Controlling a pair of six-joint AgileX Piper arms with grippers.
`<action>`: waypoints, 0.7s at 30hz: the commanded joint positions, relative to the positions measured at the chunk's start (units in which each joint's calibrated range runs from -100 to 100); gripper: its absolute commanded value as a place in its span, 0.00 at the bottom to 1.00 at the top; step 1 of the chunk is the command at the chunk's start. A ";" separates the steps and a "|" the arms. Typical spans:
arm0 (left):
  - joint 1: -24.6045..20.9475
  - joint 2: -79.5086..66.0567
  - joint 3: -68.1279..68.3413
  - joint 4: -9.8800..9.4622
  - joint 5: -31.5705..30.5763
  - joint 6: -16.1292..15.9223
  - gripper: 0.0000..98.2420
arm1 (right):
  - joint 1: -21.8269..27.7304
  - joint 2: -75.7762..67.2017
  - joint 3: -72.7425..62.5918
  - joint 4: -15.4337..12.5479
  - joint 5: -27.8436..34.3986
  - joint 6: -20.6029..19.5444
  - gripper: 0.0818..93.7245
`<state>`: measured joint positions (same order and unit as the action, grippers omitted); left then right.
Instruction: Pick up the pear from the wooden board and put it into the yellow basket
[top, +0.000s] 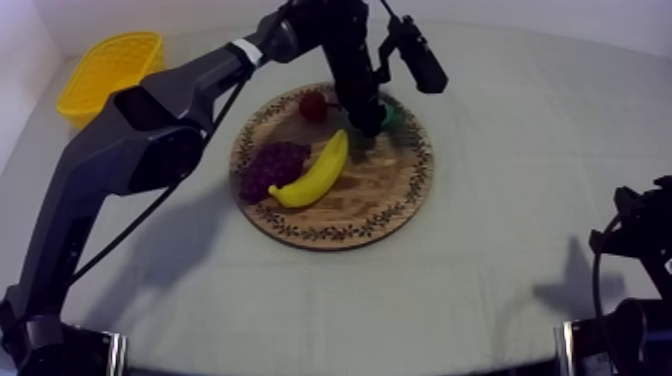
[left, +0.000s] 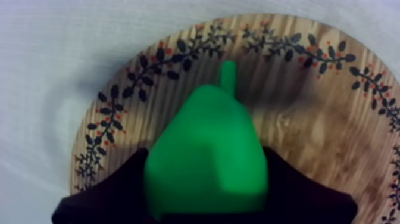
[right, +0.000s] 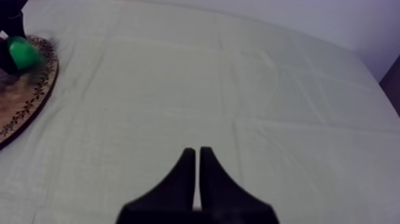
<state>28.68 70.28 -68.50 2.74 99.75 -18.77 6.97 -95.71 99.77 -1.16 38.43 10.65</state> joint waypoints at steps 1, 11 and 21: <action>0.18 -3.22 3.61 -0.06 -0.30 0.07 0.39 | 0.00 -0.05 0.01 0.01 0.04 -0.02 0.00; 2.96 -25.37 21.75 -2.61 -2.96 1.49 0.40 | 0.00 -0.05 0.01 0.01 0.04 -0.02 0.00; 0.67 -38.40 34.24 -5.56 -3.07 2.33 0.43 | 0.00 -0.05 0.01 0.01 0.04 -0.02 0.00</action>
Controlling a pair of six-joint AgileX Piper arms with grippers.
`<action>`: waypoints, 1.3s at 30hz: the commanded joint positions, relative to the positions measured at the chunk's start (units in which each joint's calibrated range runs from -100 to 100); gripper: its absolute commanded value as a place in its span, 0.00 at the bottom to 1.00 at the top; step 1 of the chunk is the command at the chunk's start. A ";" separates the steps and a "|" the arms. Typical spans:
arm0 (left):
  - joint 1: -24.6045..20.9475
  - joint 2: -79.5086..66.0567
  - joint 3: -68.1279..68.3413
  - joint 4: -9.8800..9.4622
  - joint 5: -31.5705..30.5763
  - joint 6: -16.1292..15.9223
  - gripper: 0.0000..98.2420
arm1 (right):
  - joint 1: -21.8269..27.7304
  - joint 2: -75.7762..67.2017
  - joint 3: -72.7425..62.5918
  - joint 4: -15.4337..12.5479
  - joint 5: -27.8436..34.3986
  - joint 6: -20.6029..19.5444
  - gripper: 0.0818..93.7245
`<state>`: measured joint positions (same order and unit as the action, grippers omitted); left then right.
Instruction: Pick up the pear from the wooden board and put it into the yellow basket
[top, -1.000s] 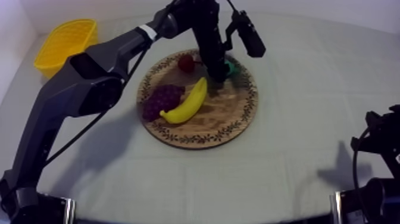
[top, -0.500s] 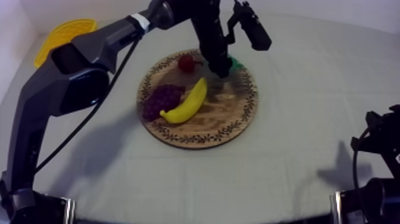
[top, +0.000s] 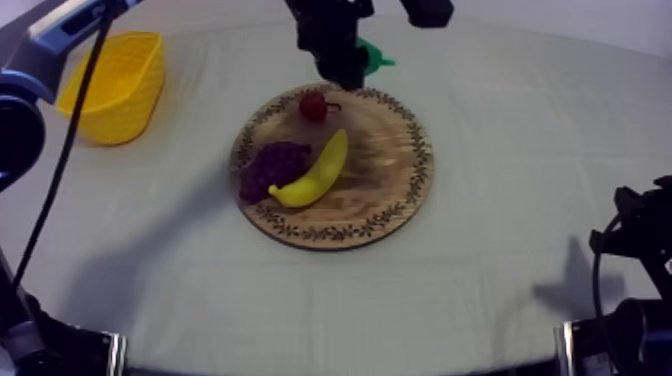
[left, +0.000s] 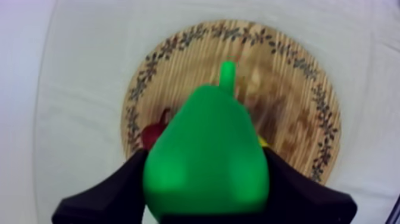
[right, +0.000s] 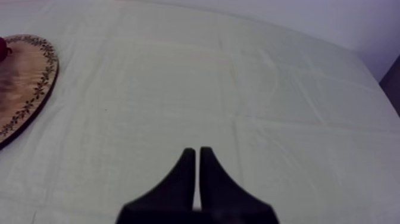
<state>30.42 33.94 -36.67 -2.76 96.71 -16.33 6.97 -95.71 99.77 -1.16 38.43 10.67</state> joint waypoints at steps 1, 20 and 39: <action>-2.00 -2.98 3.45 -0.13 -0.10 -0.25 0.44 | 0.00 -0.05 0.01 0.01 0.04 -0.04 0.00; -29.12 -5.91 9.44 -0.85 -2.13 -3.85 0.44 | 0.00 -0.05 0.01 0.01 0.04 -0.04 0.00; -37.29 -0.92 11.23 0.47 -5.87 -2.12 0.60 | 0.00 -0.05 0.01 0.01 0.04 -0.04 0.00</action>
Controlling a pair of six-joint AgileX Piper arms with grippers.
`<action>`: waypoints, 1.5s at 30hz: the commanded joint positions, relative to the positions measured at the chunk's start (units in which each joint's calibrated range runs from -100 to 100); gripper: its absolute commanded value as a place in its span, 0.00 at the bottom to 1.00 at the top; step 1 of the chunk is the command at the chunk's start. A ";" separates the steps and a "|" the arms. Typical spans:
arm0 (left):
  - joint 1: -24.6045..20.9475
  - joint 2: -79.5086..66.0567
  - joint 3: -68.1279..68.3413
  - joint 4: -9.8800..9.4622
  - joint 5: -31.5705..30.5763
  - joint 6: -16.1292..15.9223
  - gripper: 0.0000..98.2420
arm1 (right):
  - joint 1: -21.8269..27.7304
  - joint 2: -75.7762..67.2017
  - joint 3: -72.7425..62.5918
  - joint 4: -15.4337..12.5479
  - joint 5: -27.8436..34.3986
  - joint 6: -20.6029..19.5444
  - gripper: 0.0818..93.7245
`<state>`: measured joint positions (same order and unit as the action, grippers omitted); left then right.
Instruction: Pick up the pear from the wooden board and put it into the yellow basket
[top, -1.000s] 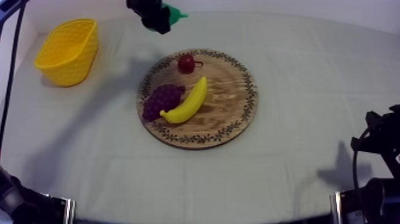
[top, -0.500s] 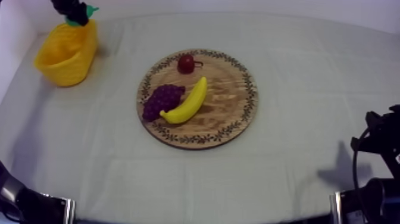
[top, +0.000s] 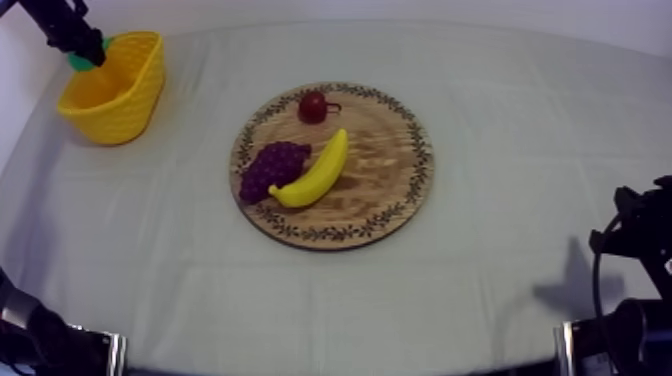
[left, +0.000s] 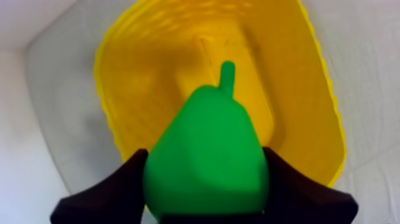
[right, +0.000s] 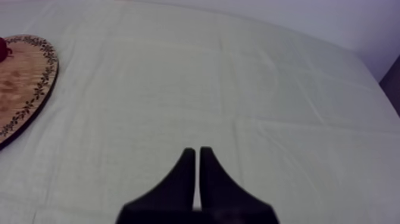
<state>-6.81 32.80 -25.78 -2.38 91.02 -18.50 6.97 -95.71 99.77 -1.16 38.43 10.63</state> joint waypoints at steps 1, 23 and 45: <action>-0.16 0.56 0.80 0.24 -0.37 0.17 0.62 | 0.00 -0.05 0.01 0.01 0.04 -0.01 0.00; -0.24 -5.00 9.09 1.71 -6.52 3.64 0.63 | 0.00 -0.05 0.01 0.01 0.04 -0.01 0.00; 3.05 -51.33 51.56 5.87 -33.83 6.46 0.07 | 0.00 -0.05 0.01 0.01 0.04 -0.01 0.00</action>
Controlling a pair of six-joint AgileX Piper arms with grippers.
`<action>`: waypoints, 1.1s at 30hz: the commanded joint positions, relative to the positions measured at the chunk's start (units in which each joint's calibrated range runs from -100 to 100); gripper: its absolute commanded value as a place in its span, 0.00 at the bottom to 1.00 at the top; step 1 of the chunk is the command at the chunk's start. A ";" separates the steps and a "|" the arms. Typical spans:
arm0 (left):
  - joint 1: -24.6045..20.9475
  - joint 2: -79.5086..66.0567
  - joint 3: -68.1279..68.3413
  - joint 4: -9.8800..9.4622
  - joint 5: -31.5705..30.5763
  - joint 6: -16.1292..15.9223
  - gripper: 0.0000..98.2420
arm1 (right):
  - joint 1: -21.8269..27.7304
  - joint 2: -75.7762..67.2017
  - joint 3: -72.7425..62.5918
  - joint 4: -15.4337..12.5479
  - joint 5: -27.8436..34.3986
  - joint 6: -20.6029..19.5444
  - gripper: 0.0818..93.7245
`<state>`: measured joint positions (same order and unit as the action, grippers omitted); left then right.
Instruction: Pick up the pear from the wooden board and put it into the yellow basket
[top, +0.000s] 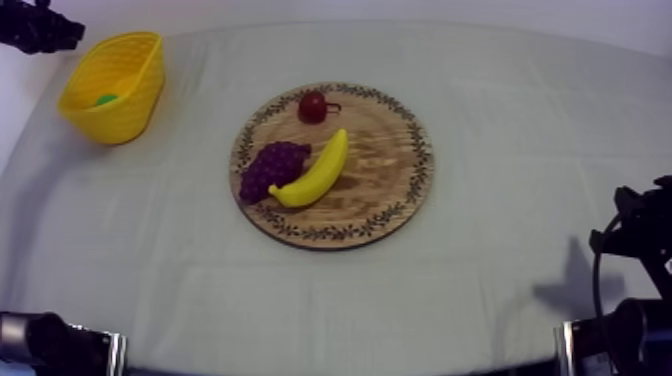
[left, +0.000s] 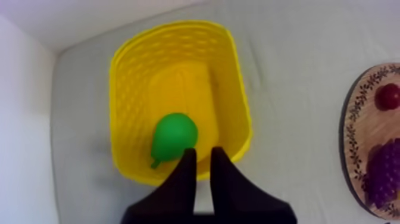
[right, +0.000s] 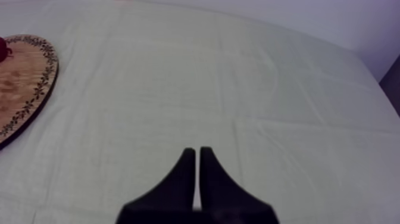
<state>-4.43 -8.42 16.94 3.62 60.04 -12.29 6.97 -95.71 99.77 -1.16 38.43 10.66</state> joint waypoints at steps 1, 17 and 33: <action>1.29 -13.12 11.68 -0.23 -4.52 0.54 0.07 | 0.00 -0.05 0.01 0.01 0.04 -0.04 0.00; 8.54 -57.21 51.66 0.11 -16.84 3.06 0.01 | 0.00 -0.05 0.01 0.01 0.04 -0.04 0.00; 9.43 -88.83 76.58 0.26 -15.54 2.73 0.00 | 0.00 -0.05 0.01 0.01 0.04 -0.04 0.00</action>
<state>4.96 -92.68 91.07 4.07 44.28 -10.26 6.97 -95.71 99.77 -1.16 38.43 10.66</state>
